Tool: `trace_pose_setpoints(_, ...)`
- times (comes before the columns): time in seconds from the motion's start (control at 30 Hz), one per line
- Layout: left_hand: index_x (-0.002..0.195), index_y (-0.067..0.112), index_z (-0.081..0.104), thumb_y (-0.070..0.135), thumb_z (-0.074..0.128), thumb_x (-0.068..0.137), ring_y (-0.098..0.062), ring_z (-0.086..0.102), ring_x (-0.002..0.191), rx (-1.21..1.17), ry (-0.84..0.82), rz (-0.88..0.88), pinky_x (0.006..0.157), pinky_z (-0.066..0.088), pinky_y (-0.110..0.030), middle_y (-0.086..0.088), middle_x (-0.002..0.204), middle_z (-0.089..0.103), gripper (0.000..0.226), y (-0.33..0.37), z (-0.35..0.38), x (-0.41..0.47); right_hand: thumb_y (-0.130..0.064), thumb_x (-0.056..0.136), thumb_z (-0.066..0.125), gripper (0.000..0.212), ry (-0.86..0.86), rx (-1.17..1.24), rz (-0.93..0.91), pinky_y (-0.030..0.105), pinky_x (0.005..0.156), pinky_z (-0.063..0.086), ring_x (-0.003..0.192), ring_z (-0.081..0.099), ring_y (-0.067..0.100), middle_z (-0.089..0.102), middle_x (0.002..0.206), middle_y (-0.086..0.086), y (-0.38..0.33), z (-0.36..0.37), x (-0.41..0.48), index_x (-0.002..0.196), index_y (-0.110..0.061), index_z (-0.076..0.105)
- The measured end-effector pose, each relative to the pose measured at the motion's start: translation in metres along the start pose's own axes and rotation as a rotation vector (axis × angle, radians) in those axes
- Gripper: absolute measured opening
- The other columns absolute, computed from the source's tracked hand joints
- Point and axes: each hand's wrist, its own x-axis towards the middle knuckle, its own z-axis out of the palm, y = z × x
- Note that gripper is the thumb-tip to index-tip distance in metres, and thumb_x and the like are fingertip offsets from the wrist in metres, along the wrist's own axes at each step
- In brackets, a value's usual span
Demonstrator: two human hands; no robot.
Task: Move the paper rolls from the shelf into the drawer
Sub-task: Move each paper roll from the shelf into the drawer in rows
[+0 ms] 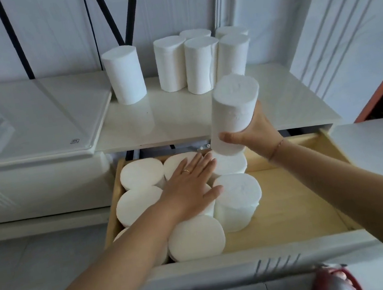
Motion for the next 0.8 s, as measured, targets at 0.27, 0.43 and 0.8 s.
trace_pose_setpoints(0.27, 0.147, 0.028, -0.014, 0.065, -0.001, 0.086, -0.004, -0.027, 0.138, 0.050, -0.011, 0.000, 0.114, -0.016, -0.031, 0.013, 0.152, -0.025, 0.073, 0.005, -0.001, -0.002, -0.036, 0.050, 0.083, 0.099, -0.115, 0.018, 0.060, 0.030, 0.092, 0.053, 0.113, 0.060, 0.013, 0.061, 0.124, 0.004, 0.022, -0.074, -0.047, 0.136, -0.014, 0.041)
trace_pose_setpoints(0.43, 0.147, 0.028, -0.015, 0.060, 0.008, 0.093, -0.005, -0.027, 0.138, 0.061, -0.018, -0.010, 0.114, -0.016, -0.030, 0.013, 0.151, -0.027, 0.068, 0.007, -0.003, -0.001, -0.033, 0.049, 0.084, 0.093, -0.273, -0.024, 0.163, 0.026, 0.086, 0.055, 0.108, 0.062, 0.008, 0.064, 0.117, -0.004, 0.053, -0.091, -0.058, 0.133, -0.022, 0.044)
trace_pose_setpoints(0.8, 0.142, 0.031, -0.021, 0.068, -0.008, 0.080, 0.000, -0.031, 0.135, 0.038, 0.012, -0.014, 0.113, -0.018, -0.028, 0.018, 0.149, -0.027, 0.074, 0.005, 0.001, -0.002, -0.035, 0.046, 0.088, 0.123, -0.412, -0.214, 0.300, 0.046, 0.104, 0.046, 0.126, 0.046, 0.018, 0.046, 0.134, -0.005, 0.119, -0.073, -0.060, 0.145, -0.032, 0.014)
